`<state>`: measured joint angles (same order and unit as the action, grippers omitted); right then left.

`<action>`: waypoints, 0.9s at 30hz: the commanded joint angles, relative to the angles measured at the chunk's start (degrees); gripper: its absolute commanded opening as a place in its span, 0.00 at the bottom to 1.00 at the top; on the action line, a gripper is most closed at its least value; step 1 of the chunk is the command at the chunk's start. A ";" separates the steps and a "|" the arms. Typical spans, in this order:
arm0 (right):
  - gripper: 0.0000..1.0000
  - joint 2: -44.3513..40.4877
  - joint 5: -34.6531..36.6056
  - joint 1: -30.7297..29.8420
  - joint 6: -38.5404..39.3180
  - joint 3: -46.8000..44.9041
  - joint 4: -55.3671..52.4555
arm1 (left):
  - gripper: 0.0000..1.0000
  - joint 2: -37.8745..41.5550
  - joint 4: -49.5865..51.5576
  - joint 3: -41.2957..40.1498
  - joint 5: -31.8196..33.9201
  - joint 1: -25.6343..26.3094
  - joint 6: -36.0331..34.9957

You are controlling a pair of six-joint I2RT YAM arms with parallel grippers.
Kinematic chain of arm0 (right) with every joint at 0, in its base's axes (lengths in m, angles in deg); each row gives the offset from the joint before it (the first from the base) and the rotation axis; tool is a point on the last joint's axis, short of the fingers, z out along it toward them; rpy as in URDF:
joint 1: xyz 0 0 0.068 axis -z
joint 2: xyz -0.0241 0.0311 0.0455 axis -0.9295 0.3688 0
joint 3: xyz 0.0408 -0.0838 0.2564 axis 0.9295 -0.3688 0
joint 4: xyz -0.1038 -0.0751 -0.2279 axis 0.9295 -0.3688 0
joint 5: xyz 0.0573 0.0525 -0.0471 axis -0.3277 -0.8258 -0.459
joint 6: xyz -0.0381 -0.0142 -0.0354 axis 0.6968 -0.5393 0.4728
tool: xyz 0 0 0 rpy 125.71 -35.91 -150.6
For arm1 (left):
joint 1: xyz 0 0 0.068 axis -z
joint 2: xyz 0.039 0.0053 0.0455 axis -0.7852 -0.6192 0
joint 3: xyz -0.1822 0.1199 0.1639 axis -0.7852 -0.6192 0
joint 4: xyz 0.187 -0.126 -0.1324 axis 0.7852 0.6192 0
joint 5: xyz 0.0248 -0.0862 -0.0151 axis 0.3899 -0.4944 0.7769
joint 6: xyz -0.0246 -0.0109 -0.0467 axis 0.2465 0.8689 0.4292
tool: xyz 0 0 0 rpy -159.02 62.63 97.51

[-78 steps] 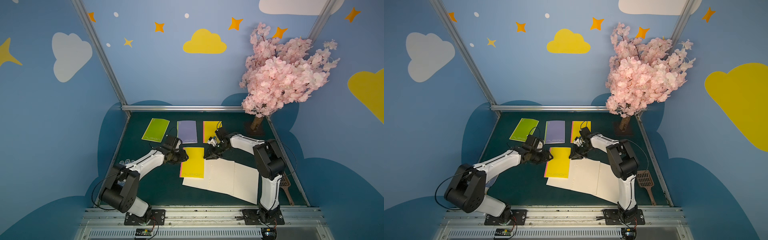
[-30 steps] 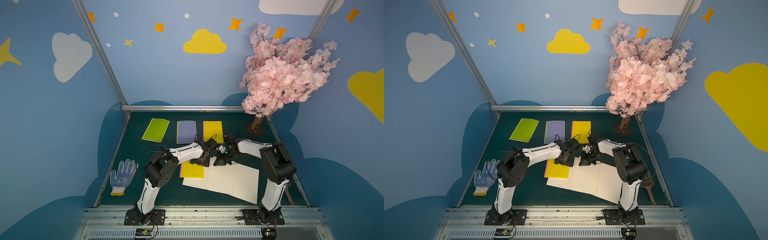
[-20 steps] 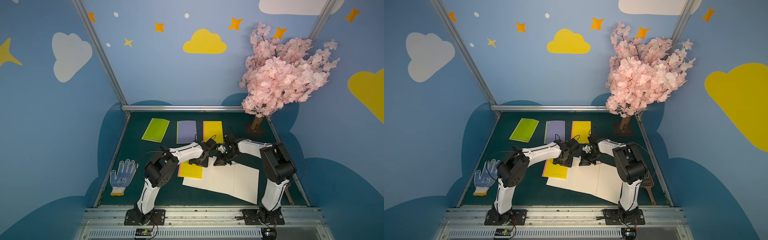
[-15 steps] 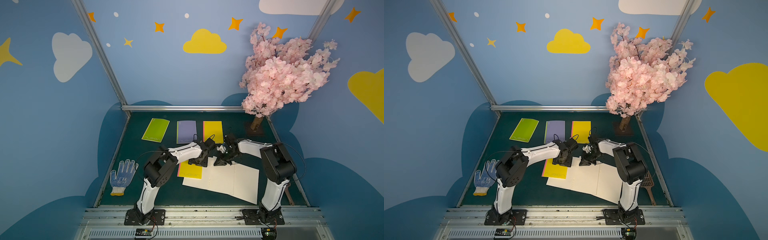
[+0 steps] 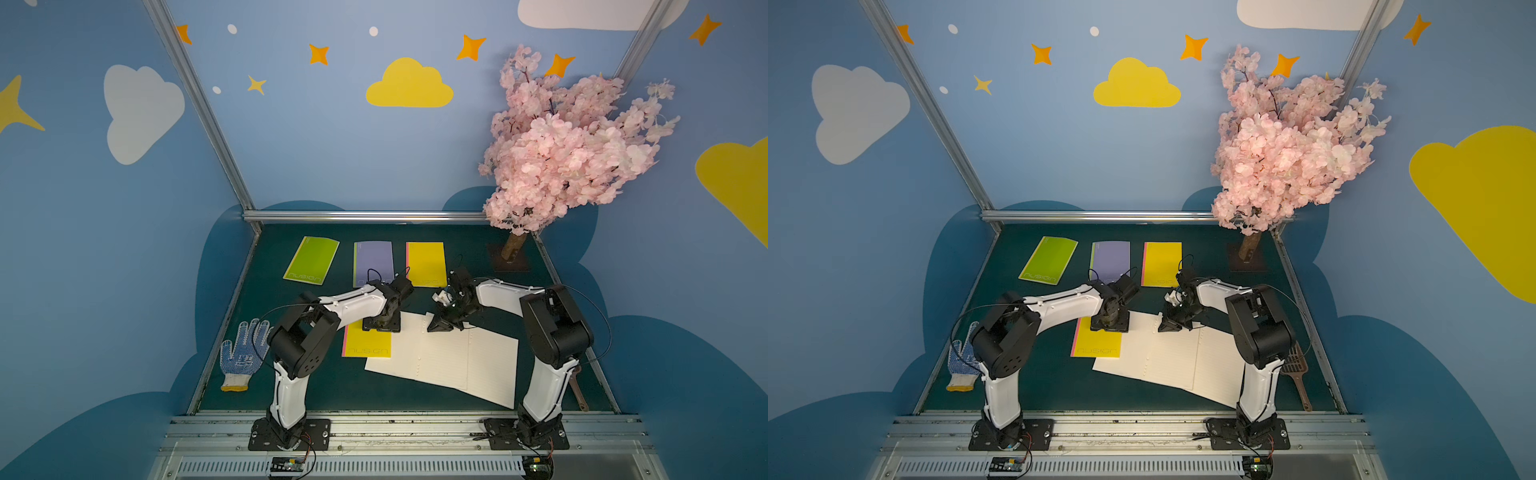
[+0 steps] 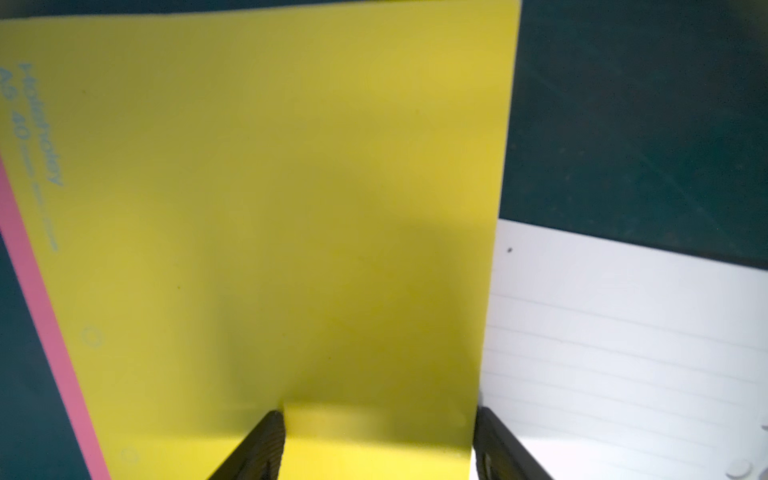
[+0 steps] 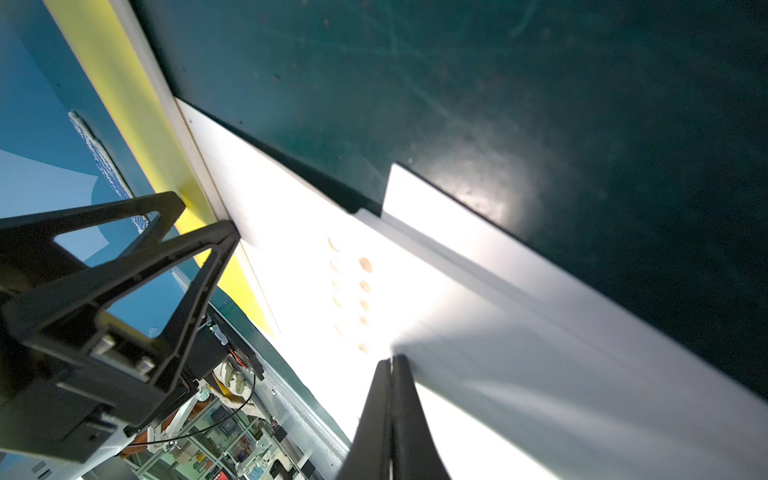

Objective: Close the notebook
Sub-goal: Move the notebook to the center of the board.

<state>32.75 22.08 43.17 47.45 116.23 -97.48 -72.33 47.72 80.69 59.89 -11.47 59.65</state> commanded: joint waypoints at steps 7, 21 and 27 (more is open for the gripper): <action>0.05 -0.51 0.62 0.23 0.26 -1.65 -0.10 | 0.72 3.52 3.04 -7.03 -0.38 -4.50 -1.33; 0.05 0.19 0.35 0.25 -0.10 -1.28 0.40 | 0.71 6.88 5.26 -10.33 -0.08 -9.57 -6.34; 0.05 0.19 0.50 0.23 -0.13 -0.93 0.13 | 0.71 8.18 5.78 -11.71 0.58 -12.00 -7.39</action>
<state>32.75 21.25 43.21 47.41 115.77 -96.71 -64.68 48.77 70.79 58.33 -21.65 53.68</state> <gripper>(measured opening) 0.054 0.708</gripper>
